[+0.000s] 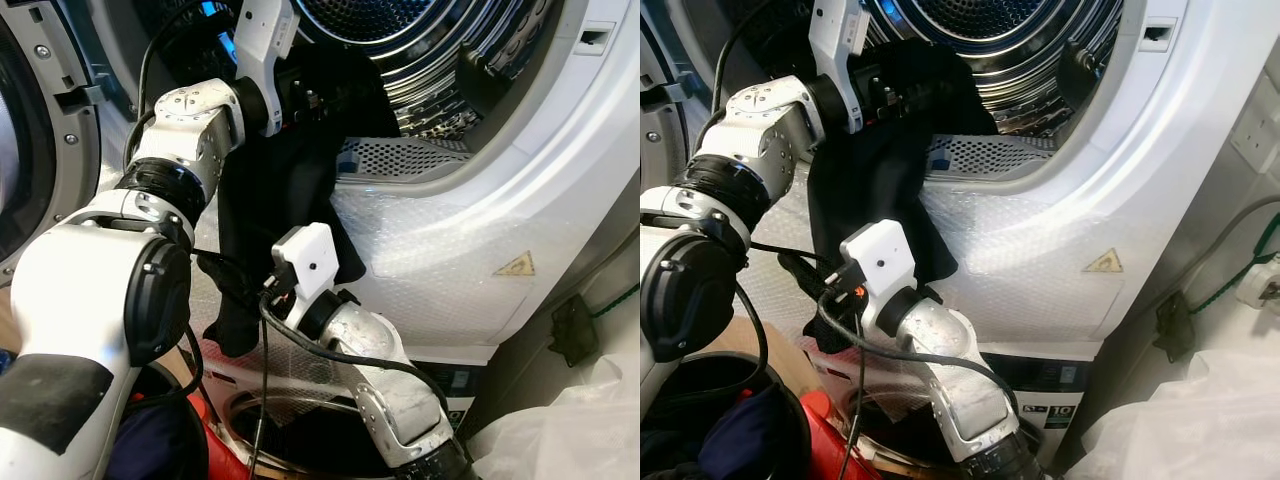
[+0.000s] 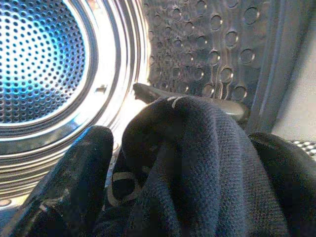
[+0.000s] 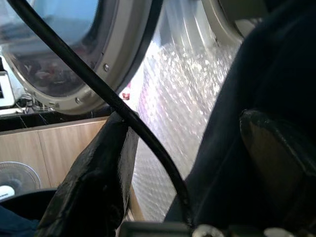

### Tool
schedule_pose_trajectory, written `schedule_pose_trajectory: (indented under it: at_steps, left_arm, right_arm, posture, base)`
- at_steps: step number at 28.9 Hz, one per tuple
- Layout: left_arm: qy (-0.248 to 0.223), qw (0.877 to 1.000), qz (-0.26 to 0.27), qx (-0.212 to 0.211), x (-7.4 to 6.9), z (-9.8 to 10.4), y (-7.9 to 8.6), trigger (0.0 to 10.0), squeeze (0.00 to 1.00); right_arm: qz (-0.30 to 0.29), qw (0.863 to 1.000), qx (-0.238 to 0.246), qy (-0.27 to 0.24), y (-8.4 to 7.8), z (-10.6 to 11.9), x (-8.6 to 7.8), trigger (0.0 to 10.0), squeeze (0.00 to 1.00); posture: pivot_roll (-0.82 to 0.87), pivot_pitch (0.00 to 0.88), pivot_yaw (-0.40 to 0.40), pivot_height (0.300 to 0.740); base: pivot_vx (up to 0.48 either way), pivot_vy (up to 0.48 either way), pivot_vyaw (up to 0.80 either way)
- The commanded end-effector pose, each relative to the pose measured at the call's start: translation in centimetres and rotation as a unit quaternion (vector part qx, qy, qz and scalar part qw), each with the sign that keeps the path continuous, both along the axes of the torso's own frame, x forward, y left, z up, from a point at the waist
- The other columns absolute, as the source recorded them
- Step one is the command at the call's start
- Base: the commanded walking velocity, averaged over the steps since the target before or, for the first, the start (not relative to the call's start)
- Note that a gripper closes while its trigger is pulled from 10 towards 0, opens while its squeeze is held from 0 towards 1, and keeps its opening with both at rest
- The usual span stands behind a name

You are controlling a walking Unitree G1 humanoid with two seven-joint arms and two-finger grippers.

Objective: Clothes washing

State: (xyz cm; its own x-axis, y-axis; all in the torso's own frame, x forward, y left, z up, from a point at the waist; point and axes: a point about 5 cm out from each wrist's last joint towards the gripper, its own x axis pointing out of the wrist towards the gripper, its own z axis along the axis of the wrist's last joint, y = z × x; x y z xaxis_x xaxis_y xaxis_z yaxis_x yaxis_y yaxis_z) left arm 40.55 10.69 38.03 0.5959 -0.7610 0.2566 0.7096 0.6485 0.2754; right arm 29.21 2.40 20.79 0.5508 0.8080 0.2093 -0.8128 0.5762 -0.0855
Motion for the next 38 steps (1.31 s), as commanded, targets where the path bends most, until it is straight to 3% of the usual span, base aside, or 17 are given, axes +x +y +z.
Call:
schedule_pose_trajectory:
  at_steps: [1,6,7,8,18,21,24,27,30,31,34,37,38]
  left_arm:
    - [-0.033,0.999,-0.010,0.009,-0.5,1.8,0.1,10.0,0.00]
    - [-0.032,0.999,-0.025,0.013,-0.6,1.7,-0.1,10.0,0.00]
    - [-0.034,0.999,-0.019,0.016,-0.6,1.7,0.0,10.0,0.72]
    - [-0.033,0.999,-0.019,0.015,-0.6,1.7,0.1,10.0,1.00]
    - [-0.049,0.998,-0.007,0.042,-0.8,2.4,1.2,10.0,1.00]
    - [-0.043,0.998,-0.028,0.040,-1.1,2.7,1.3,10.0,1.00]
    - [-0.037,0.996,-0.064,0.046,-1.4,2.9,1.2,10.0,1.00]
    - [-0.039,0.981,-0.168,0.084,-2.6,2.9,1.4,10.0,1.00]
    - [-0.038,0.975,-0.198,0.089,-2.9,2.9,1.6,10.0,1.00]
    - [-0.044,0.969,-0.215,0.113,-3.2,2.8,2.0,10.0,1.00]
    - [-0.044,0.972,-0.204,0.111,-3.2,2.9,2.2,10.0,1.00]
    - [-0.046,0.982,-0.122,0.137,-2.7,3.3,2.4,10.0,1.00]
    - [-0.037,0.984,-0.098,0.141,-2.4,3.4,2.1,10.0,0.94]
  right_arm:
    - [0.001,1.000,0.011,-0.008,0.4,0.6,0.0,10.0,0.00]
    - [-0.001,1.000,0.008,-0.018,0.3,0.7,0.1,10.0,0.00]
    - [-0.002,1.000,0.010,-0.019,0.2,0.8,0.2,10.0,0.00]
    - [-0.003,1.000,0.008,-0.021,0.2,0.8,0.3,10.0,0.00]
    - [-0.007,1.000,0.009,-0.028,0.4,0.8,0.3,10.0,0.00]
    - [-0.008,1.000,0.011,-0.027,0.4,0.8,0.3,10.0,0.00]
    - [-0.005,1.000,0.013,-0.027,0.5,0.8,0.3,10.0,0.00]
    - [0.004,0.999,0.014,-0.029,1.0,0.8,0.1,10.0,0.00]
    - [0.005,0.999,0.014,-0.029,1.1,0.7,0.1,10.0,0.00]
    - [0.007,0.999,0.013,-0.029,1.3,0.7,0.1,10.0,0.00]
    - [0.007,0.999,0.012,-0.029,1.4,0.7,0.1,10.0,0.00]
    - [0.002,0.999,0.012,-0.032,1.3,0.9,0.2,10.0,0.00]
    - [0.001,0.999,0.012,-0.032,1.2,0.9,0.2,10.0,0.00]
  posture:
    - [-0.07,0.000,0.038,0.740]
    - [-0.06,0.000,0.036,0.740]
    - [-0.06,0.000,0.038,0.740]
    - [-0.06,0.000,0.038,0.740]
    - [-0.06,0.000,0.046,0.740]
    - [-0.05,0.000,0.044,0.740]
    - [-0.04,0.000,0.040,0.740]
    - [-0.03,0.000,0.040,0.740]
    - [-0.03,0.000,0.039,0.740]
    - [-0.03,0.000,0.039,0.740]
    - [-0.03,0.000,0.039,0.740]
    - [-0.05,0.000,0.046,0.740]
    - [-0.05,0.000,0.047,0.740]
  base:
    - [0.000,0.000,0.00]
    - [0.000,0.000,0.00]
    - [0.000,0.000,0.00]
    - [0.000,0.000,0.00]
    - [0.000,0.000,0.00]
    - [0.000,0.000,0.00]
    - [0.000,0.000,0.00]
    - [0.000,0.000,0.00]
    - [0.000,0.000,0.00]
    - [0.000,0.000,0.00]
    - [0.000,0.000,0.00]
    - [0.000,0.000,0.00]
    - [0.000,0.000,0.00]
